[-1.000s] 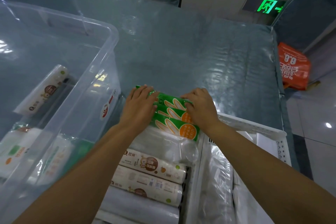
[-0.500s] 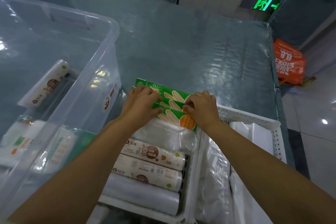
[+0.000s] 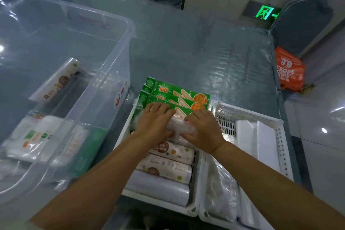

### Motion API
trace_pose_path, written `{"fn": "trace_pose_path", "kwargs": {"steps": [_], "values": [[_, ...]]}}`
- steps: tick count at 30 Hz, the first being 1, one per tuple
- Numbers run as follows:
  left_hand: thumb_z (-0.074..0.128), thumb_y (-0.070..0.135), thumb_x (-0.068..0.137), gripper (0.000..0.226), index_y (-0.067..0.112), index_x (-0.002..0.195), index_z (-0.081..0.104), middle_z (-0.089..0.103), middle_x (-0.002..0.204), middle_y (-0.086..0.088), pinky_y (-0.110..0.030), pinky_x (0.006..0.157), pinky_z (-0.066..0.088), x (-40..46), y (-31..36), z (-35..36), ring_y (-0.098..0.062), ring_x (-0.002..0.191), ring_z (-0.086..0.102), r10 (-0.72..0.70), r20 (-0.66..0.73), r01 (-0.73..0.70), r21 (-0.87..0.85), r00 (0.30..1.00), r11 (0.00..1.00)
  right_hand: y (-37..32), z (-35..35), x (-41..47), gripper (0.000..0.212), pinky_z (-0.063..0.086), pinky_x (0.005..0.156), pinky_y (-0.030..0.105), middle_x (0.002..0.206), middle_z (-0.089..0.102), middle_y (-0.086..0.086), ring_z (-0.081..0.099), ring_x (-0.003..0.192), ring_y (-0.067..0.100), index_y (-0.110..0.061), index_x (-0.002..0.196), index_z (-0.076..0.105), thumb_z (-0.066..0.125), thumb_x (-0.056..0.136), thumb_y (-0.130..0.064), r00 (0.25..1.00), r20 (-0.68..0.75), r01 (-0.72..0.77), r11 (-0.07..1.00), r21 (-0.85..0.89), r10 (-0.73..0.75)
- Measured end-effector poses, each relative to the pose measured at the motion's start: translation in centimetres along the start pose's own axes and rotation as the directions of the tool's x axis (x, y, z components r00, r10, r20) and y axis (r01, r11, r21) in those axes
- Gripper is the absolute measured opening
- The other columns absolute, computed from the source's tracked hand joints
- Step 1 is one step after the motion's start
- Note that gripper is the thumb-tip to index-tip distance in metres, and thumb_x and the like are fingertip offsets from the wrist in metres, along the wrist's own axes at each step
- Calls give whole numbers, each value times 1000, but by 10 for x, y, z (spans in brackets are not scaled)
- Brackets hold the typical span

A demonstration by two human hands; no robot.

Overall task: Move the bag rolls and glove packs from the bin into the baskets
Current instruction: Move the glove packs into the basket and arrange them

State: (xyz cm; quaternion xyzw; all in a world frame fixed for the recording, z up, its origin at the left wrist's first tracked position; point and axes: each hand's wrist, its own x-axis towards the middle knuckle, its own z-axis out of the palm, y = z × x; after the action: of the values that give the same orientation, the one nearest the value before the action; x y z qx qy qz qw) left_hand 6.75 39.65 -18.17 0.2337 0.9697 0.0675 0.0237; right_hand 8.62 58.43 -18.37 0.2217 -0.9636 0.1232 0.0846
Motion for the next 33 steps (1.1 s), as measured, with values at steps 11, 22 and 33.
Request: {"fn": "trace_pose_path", "kwargs": {"steps": [11, 22, 33], "values": [[54, 28, 84, 38, 21, 121, 54, 59, 119, -4, -38, 91, 37, -51, -16, -129, -27, 112, 49, -147, -240, 129, -89, 960, 988, -56, -47, 27, 28, 35, 73, 34, 81, 64, 12, 59, 76, 31, -7, 87, 67, 56, 80, -32, 983, -183, -25, 999, 33, 31], [47, 25, 91, 31, 22, 121, 54, 60, 120, -5, -36, 86, 44, -113, -139, -236, -28, 108, 54, -140, -241, 134, -40, 960, 990, -195, -76, 115, 7, 44, 69, 29, 82, 67, 11, 59, 73, 27, -6, 86, 68, 64, 82, -9, 914, -395, -20, 984, 178, 90], [48, 25, 90, 32, 23, 122, 53, 59, 120, -2, -35, 82, 43, -173, -326, -238, -26, 109, 55, -83, -192, 80, -20, 978, 997, -297, -64, 145, 13, 41, 74, 30, 100, 54, 5, 57, 91, 25, -15, 94, 66, 61, 82, -16, 809, -260, -519, 848, 104, 527]]}}
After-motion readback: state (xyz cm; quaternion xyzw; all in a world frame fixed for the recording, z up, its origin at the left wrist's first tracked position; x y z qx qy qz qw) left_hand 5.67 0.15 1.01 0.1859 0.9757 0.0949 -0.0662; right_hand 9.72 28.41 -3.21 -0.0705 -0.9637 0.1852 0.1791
